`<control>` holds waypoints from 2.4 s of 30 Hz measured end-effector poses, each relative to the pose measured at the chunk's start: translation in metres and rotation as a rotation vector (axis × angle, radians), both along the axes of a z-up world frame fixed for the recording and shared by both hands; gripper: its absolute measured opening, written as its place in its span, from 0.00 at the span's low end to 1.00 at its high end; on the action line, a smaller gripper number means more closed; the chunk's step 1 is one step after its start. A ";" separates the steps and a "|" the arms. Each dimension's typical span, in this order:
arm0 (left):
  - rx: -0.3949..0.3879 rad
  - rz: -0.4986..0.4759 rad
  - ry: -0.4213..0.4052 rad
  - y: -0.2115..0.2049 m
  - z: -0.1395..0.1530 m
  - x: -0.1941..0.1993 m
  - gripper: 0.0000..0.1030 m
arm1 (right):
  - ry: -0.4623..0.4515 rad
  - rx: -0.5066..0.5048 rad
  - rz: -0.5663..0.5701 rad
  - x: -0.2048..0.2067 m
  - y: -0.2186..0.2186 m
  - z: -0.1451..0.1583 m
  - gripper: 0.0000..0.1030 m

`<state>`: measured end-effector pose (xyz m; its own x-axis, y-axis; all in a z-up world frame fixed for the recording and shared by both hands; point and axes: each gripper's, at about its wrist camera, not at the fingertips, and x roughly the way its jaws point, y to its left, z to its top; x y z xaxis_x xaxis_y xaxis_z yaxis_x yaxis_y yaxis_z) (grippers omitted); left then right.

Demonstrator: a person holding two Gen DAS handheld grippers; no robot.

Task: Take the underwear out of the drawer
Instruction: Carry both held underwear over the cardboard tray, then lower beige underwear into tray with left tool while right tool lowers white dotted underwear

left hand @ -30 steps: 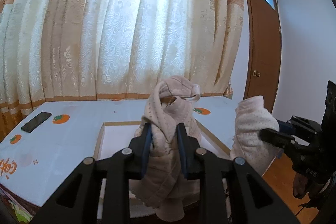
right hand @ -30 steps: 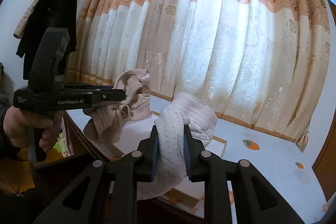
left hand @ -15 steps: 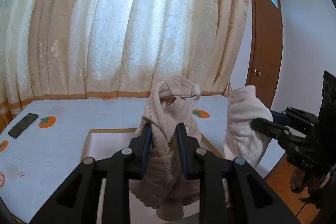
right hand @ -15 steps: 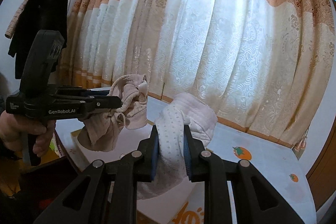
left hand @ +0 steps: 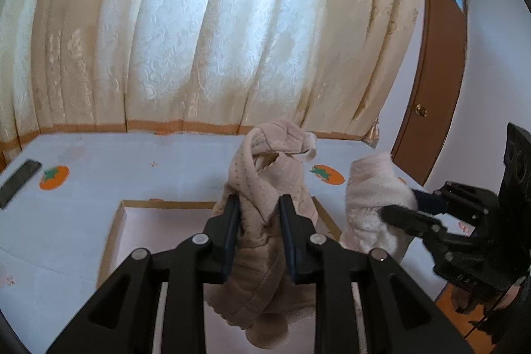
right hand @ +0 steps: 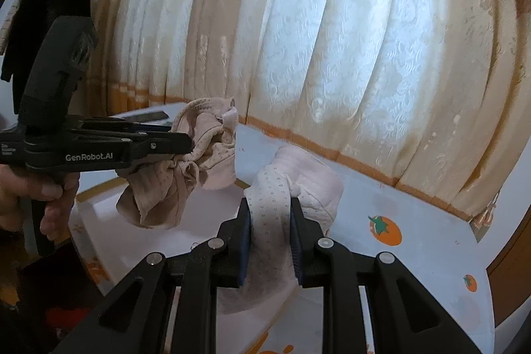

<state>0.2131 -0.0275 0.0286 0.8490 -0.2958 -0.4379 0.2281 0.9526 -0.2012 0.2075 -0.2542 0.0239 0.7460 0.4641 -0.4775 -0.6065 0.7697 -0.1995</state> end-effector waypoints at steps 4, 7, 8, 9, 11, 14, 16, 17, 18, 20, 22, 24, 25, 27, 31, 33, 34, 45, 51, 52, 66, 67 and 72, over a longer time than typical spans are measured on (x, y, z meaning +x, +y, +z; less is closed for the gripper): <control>-0.005 -0.002 0.044 -0.005 -0.009 0.016 0.22 | 0.036 -0.031 -0.001 0.018 0.007 -0.008 0.22; 0.000 0.005 0.077 -0.007 -0.017 0.025 0.22 | 0.057 -0.057 -0.011 0.030 0.012 -0.014 0.22; 0.003 0.007 0.090 -0.008 -0.020 0.029 0.22 | 0.060 -0.061 -0.013 0.033 0.013 -0.016 0.22; 0.001 0.009 0.098 -0.009 -0.021 0.032 0.22 | 0.063 -0.065 -0.014 0.037 0.015 -0.017 0.22; 0.001 0.013 0.110 -0.007 -0.024 0.039 0.22 | 0.076 -0.075 -0.017 0.045 0.018 -0.021 0.22; -0.011 0.023 0.139 -0.004 -0.027 0.052 0.22 | 0.105 -0.102 -0.023 0.059 0.023 -0.028 0.22; -0.012 0.027 0.167 -0.003 -0.031 0.060 0.22 | 0.127 -0.123 -0.032 0.068 0.025 -0.033 0.22; -0.011 0.031 0.180 -0.004 -0.033 0.064 0.22 | 0.138 -0.130 -0.033 0.073 0.025 -0.035 0.22; -0.014 0.032 0.193 -0.003 -0.036 0.068 0.22 | 0.148 -0.133 -0.034 0.076 0.025 -0.037 0.22; -0.019 0.036 0.225 -0.003 -0.043 0.076 0.22 | 0.181 -0.135 -0.034 0.084 0.024 -0.040 0.22; -0.021 0.038 0.244 -0.003 -0.048 0.081 0.22 | 0.200 -0.144 -0.028 0.090 0.025 -0.043 0.23; -0.007 0.046 0.262 -0.006 -0.052 0.085 0.22 | 0.219 -0.152 -0.026 0.095 0.025 -0.045 0.23; -0.006 0.048 0.266 -0.007 -0.053 0.086 0.22 | 0.224 -0.157 -0.029 0.098 0.026 -0.046 0.23; 0.003 0.049 0.271 -0.009 -0.054 0.088 0.24 | 0.254 -0.152 -0.030 0.104 0.027 -0.048 0.24; 0.035 0.046 0.274 -0.017 -0.055 0.090 0.31 | 0.281 -0.126 -0.054 0.112 0.025 -0.050 0.25; 0.054 0.039 0.274 -0.021 -0.054 0.092 0.34 | 0.279 -0.124 -0.060 0.113 0.025 -0.051 0.26; 0.064 0.037 0.274 -0.023 -0.055 0.092 0.34 | 0.284 -0.120 -0.062 0.114 0.025 -0.052 0.27; 0.063 0.052 0.228 -0.019 -0.046 0.085 0.50 | 0.276 -0.070 -0.117 0.115 0.017 -0.044 0.56; 0.069 0.034 0.183 -0.024 -0.036 0.068 0.58 | 0.255 -0.062 -0.119 0.105 0.015 -0.036 0.61; 0.076 0.034 0.177 -0.025 -0.035 0.065 0.58 | 0.252 -0.061 -0.118 0.102 0.015 -0.034 0.62; 0.068 0.043 0.143 -0.019 -0.028 0.033 0.58 | 0.240 -0.022 -0.110 0.069 0.014 -0.021 0.64; 0.068 0.044 0.141 -0.018 -0.028 0.031 0.58 | 0.236 -0.024 -0.104 0.065 0.015 -0.020 0.65; 0.064 0.044 0.139 -0.016 -0.027 0.018 0.60 | 0.228 -0.020 -0.096 0.050 0.017 -0.016 0.65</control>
